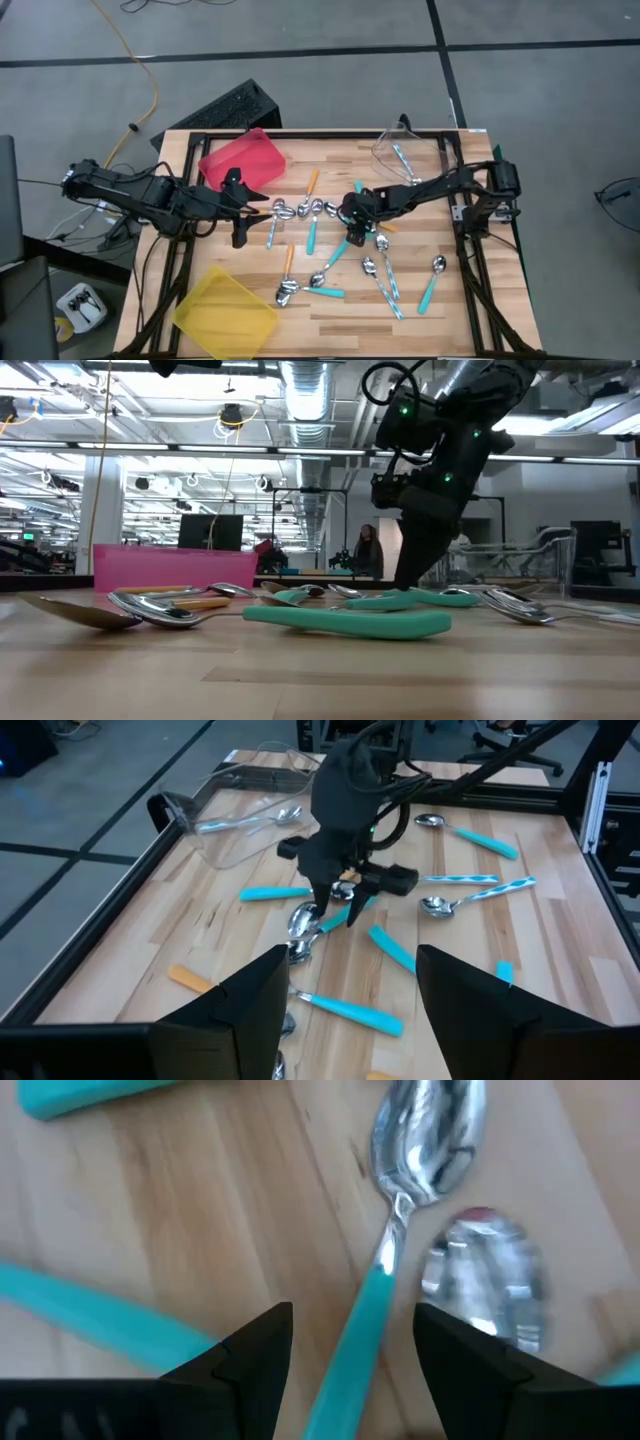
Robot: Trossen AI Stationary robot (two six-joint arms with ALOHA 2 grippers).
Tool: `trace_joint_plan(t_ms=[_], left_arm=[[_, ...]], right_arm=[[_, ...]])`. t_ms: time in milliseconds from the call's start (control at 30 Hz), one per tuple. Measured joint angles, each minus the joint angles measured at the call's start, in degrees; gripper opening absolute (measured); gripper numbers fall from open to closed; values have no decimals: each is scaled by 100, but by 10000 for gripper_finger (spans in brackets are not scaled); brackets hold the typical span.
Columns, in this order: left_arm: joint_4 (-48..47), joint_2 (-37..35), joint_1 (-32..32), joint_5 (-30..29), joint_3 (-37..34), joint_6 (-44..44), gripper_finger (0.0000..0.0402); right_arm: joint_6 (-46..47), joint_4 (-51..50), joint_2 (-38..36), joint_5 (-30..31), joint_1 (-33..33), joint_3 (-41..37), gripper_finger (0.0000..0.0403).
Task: Sort silverware by color (type)
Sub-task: Put the light blue spoon into the yellow bin
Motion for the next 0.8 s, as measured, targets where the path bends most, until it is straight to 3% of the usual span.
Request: trace_joint_plan(t_ms=[300,433,633,800], left_arm=[[-2,0,0,-1,0,0,205],[-2,-1,0,-3,0,0,205],[-2,0,0,-5,0,-120,205],[-2,0,0,-8,0,-246,205]], right_arm=[[12,-58,375,352,33,24,224],[175,-145,321,443,9,16,180],[528,-250,284,601,4,7,79],[634,-254,290,706,6,35,72]])
